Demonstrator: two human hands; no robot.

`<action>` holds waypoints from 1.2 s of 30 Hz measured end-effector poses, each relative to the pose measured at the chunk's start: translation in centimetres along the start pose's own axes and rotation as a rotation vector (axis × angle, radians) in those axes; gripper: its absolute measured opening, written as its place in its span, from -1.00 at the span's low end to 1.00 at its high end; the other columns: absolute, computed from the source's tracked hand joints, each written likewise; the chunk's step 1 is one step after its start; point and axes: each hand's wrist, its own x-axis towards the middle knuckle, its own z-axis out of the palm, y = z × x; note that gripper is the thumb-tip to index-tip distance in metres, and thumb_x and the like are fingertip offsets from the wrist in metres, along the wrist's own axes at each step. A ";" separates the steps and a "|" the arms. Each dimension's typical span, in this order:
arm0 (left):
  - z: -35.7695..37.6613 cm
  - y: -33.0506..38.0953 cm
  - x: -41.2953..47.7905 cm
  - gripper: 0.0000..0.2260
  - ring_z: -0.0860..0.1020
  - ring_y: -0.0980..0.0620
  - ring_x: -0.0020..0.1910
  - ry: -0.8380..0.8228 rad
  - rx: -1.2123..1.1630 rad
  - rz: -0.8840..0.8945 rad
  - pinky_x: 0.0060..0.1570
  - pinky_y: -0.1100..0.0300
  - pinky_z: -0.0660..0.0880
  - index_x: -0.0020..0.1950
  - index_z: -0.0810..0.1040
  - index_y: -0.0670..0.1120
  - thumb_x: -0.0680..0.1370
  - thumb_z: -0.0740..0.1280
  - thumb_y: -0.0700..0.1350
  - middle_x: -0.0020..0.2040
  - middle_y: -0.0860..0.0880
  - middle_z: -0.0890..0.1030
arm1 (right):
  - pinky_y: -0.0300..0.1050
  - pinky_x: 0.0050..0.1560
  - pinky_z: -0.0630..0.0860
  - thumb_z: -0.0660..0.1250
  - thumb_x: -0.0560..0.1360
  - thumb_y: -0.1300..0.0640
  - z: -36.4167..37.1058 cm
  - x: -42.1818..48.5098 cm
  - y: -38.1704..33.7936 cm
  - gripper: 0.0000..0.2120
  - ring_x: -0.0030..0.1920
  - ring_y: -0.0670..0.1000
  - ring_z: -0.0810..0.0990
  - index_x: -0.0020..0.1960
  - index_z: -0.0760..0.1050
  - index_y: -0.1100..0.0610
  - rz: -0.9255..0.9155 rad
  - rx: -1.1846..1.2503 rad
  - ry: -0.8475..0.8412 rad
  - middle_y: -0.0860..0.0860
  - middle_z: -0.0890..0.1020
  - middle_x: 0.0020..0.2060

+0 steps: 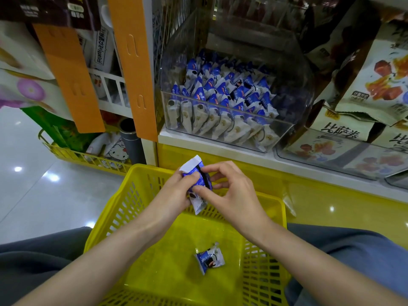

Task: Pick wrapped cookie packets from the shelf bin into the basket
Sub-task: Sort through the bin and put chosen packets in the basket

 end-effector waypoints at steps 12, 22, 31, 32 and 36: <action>-1.1 0.6 0.0 -0.87 0.60 0.29 -0.28 0.075 0.297 0.285 -0.34 0.44 0.46 -0.01 0.50 0.01 0.60 0.17 -0.15 -0.22 0.09 0.66 | -0.35 -0.31 0.52 0.30 0.51 0.21 -1.0 0.7 -0.5 -0.85 -0.26 -0.14 0.61 0.08 0.50 0.16 0.409 0.533 -0.157 0.10 0.65 -0.04; -1.8 -0.2 0.0 -0.76 0.48 0.22 -0.21 0.189 0.732 0.405 -0.29 0.46 0.37 0.05 0.42 0.05 0.45 0.40 -0.07 -0.04 0.17 0.51 | -0.22 -0.16 0.61 0.30 0.51 0.16 -0.5 0.7 -0.1 -0.78 -0.16 -0.09 0.63 0.14 0.52 0.20 0.449 0.604 -0.174 0.13 0.61 0.00; -1.9 -0.1 -0.1 -0.80 0.62 0.05 -0.18 -0.019 0.673 0.326 -0.07 0.09 0.56 0.01 0.44 0.14 0.50 0.36 -0.13 0.01 0.14 0.55 | -0.30 -0.31 0.55 0.23 0.55 0.04 -0.7 0.8 -0.1 -0.73 -0.29 -0.14 0.62 0.15 0.38 0.19 0.501 0.596 -0.240 -0.01 0.65 -0.20; -2.0 -0.1 -0.1 -0.80 0.62 0.11 -0.19 -0.032 0.665 0.325 -0.09 0.16 0.57 0.00 0.44 0.15 0.52 0.33 -0.15 0.01 0.13 0.56 | -0.31 -0.32 0.54 0.23 0.54 0.03 -0.6 0.8 -0.1 -0.73 -0.30 -0.15 0.61 0.15 0.37 0.19 0.500 0.587 -0.248 -0.03 0.65 -0.23; -2.2 -0.3 -0.3 -0.83 0.54 0.30 -0.27 0.038 0.870 0.401 -0.26 0.49 0.41 0.07 0.46 0.02 0.55 0.23 -0.23 -0.08 0.17 0.54 | -0.31 -0.34 0.51 0.26 0.53 0.08 -0.1 0.6 0.0 -0.81 -0.33 -0.13 0.58 0.07 0.35 0.15 0.449 0.529 -0.238 0.08 0.63 -0.13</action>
